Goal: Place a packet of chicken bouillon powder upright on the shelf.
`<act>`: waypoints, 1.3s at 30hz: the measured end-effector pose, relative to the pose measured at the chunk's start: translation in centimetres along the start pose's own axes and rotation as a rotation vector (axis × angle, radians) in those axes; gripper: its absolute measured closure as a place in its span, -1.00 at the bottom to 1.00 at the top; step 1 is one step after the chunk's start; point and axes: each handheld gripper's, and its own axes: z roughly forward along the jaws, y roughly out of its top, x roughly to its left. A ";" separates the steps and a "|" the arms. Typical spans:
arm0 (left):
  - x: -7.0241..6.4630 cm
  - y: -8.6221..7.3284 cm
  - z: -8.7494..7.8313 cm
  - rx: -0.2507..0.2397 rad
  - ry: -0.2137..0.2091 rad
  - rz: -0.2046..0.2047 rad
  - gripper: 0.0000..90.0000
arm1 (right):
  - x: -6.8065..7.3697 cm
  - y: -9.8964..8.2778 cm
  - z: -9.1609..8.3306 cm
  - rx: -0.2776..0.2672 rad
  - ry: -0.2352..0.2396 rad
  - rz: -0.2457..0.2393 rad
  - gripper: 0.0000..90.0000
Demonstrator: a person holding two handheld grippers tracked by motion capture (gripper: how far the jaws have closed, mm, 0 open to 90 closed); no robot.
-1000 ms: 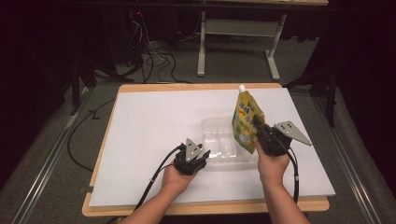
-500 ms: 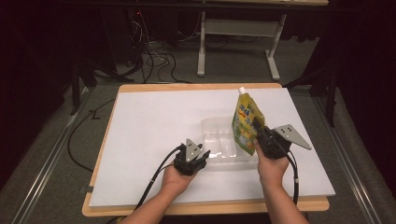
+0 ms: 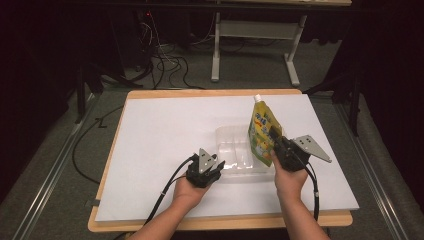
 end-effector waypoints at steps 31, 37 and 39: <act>0.2 0.1 0.0 0.009 -0.014 -0.021 0.31 | -0.3 -1.8 -0.8 0.100 0.071 -0.005 0.60; 0.4 0.2 -0.2 0.005 -0.022 -0.029 0.20 | -0.1 -1.6 -0.6 0.119 0.101 -0.022 0.22; 0.4 0.3 -0.5 -0.003 -0.039 -0.035 0.15 | -0.1 -1.5 -0.6 0.120 0.111 -0.026 0.16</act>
